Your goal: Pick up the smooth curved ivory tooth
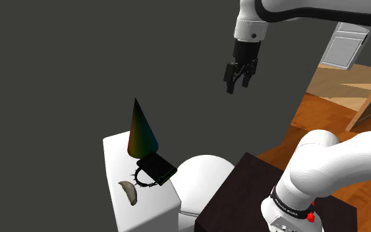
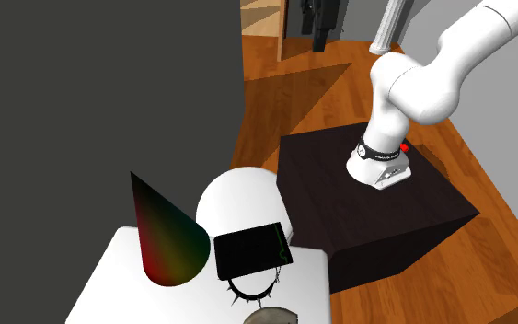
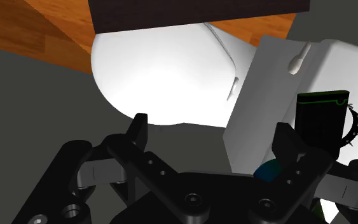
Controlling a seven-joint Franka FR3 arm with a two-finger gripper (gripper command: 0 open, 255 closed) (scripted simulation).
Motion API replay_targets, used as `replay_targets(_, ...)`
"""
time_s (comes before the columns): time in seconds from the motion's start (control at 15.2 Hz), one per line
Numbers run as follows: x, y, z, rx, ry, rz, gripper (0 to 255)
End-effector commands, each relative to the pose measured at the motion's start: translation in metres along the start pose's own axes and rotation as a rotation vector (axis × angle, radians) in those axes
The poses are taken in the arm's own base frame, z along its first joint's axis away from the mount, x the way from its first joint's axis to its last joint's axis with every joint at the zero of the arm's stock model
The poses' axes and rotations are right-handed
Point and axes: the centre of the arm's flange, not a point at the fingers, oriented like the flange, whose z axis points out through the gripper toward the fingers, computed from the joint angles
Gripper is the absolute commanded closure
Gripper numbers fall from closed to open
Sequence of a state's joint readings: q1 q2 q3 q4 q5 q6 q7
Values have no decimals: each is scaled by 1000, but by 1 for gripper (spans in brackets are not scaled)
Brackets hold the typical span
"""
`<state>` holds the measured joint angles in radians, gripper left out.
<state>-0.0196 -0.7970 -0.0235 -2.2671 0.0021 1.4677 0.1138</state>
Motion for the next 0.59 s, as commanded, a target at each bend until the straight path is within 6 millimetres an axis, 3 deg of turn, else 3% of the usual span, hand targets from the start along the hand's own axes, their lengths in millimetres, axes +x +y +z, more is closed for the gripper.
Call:
replay_targets(0.0, 0, 0, 0, 0, 0, 0, 0)
replay_targets(0.53, 25, -83, 62, -5, -1, 8, 0)
